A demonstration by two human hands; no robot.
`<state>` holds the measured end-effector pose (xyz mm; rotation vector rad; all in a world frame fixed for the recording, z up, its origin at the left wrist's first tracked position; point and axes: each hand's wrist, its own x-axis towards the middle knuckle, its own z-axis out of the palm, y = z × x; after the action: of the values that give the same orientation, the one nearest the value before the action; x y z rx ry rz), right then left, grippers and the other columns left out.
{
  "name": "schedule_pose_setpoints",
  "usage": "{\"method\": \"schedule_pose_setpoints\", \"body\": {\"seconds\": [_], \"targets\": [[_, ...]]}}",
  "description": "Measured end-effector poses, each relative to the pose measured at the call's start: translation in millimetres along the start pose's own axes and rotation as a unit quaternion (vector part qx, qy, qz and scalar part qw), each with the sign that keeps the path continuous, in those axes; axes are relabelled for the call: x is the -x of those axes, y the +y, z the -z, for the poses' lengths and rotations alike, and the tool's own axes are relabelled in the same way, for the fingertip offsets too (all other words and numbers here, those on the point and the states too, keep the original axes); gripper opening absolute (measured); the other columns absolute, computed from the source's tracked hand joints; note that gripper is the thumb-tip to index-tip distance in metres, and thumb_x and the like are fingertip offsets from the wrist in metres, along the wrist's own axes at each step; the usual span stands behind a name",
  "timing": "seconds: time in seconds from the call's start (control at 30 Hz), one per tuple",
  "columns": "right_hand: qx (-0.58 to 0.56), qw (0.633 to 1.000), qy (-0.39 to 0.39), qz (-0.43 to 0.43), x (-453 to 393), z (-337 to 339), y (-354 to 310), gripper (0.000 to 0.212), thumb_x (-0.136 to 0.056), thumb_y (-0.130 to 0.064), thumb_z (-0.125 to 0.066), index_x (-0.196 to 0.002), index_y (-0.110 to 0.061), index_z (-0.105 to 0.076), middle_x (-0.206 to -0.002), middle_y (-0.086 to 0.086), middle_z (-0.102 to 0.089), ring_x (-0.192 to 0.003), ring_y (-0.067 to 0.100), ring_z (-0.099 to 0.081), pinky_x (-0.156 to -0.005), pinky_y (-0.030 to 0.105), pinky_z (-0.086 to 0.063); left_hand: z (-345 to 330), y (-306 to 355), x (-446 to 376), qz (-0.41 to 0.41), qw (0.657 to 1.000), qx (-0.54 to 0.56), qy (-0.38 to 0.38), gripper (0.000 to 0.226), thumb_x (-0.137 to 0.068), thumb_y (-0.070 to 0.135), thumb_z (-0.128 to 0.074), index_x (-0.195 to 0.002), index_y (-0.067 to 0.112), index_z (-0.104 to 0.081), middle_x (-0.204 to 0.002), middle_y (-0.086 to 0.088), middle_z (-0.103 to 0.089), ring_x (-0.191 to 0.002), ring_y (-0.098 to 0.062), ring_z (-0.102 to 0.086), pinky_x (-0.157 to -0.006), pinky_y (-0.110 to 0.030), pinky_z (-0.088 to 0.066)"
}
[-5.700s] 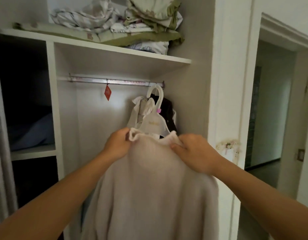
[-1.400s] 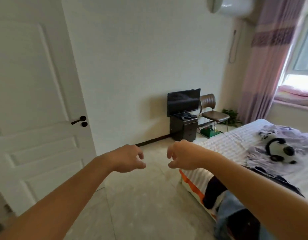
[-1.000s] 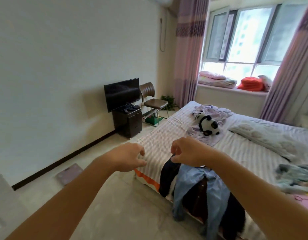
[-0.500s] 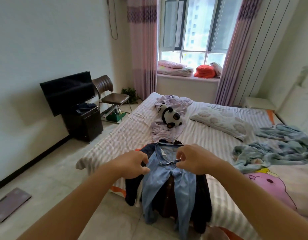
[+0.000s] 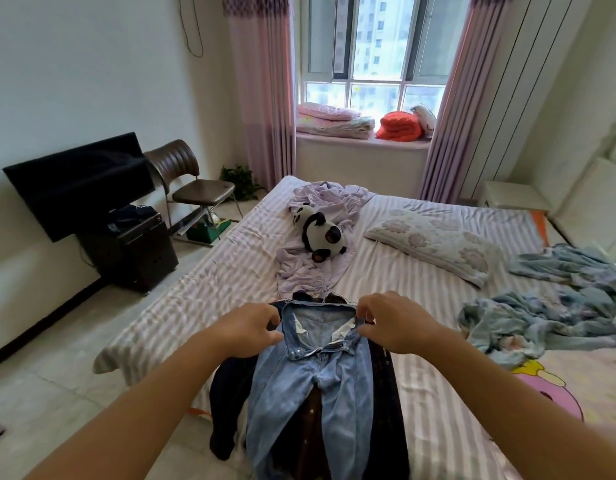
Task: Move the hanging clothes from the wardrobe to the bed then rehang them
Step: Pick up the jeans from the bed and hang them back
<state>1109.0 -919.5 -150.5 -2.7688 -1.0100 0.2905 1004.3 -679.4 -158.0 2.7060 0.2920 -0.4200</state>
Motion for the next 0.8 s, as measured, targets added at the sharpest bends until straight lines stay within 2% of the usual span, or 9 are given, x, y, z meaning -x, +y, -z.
{"method": "schedule_pose_setpoints", "body": {"seconds": [0.2,0.33,0.47,0.57,0.7,0.8], "targets": [[-0.02,0.999,-0.011,-0.036,-87,-13,40,0.022,-0.09,-0.034,-0.062,-0.105,-0.019,-0.065,-0.103,0.0,-0.065,-0.092,0.019,-0.062,-0.081,0.035,-0.054,9,-25,-103,-0.003,1.0,-0.002,-0.005,0.034,-0.094,0.036,-0.059,-0.118,0.011,-0.061,-0.112,-0.008,-0.064,-0.103,-0.025,-0.061,-0.092,-0.04,-0.051],[-0.036,0.996,-0.003,-0.076,-152,-23,60,0.026,-0.094,-0.034,-0.058,-0.116,-0.02,-0.062,-0.11,-0.001,-0.065,-0.097,0.019,-0.062,-0.084,0.036,-0.054,20,-51,-182,-0.012,1.0,0.004,-0.009,0.033,-0.095,0.035,-0.058,-0.114,0.008,-0.061,-0.111,-0.011,-0.064,-0.101,-0.027,-0.061,-0.088,-0.041,-0.049],[-0.039,0.994,0.005,-0.097,-212,-32,79,0.031,-0.097,-0.034,-0.054,-0.125,-0.022,-0.058,-0.119,-0.002,-0.063,-0.105,0.019,-0.06,-0.083,0.031,-0.048,24,-75,-251,-0.015,1.0,0.0,-0.006,0.034,-0.095,0.038,-0.055,-0.12,0.015,-0.058,-0.116,-0.006,-0.062,-0.101,-0.023,-0.059,-0.088,-0.039,-0.05],[-0.044,0.993,0.009,-0.108,-252,-43,97,0.033,-0.098,-0.035,-0.053,-0.128,-0.022,-0.056,-0.123,-0.003,-0.063,-0.109,0.017,-0.059,-0.084,0.029,-0.046,20,-89,-297,-0.003,1.0,0.011,-0.001,0.036,-0.095,0.037,-0.055,-0.126,0.017,-0.055,-0.121,-0.006,-0.061,-0.106,-0.024,-0.06,-0.089,-0.039,-0.05],[-0.062,0.989,-0.011,-0.136,-298,-69,130,0.033,-0.098,-0.035,-0.053,-0.128,-0.023,-0.056,-0.123,-0.003,-0.063,-0.108,0.017,-0.06,-0.087,0.03,-0.049,5,-103,-356,0.011,1.0,0.02,-0.005,0.033,-0.096,0.036,-0.054,-0.123,0.016,-0.055,-0.12,-0.007,-0.061,-0.104,-0.025,-0.06,-0.087,-0.039,-0.051],[-0.075,0.986,-0.024,-0.145,-330,-95,161,0.033,-0.098,-0.034,-0.053,-0.129,-0.023,-0.056,-0.124,-0.004,-0.063,-0.11,0.017,-0.059,-0.09,0.032,-0.049,-11,-109,-399,0.022,1.0,0.019,-0.004,0.036,-0.097,0.035,-0.054,-0.129,0.019,-0.052,-0.127,-0.005,-0.059,-0.111,-0.025,-0.058,-0.087,-0.034,-0.049]]}}
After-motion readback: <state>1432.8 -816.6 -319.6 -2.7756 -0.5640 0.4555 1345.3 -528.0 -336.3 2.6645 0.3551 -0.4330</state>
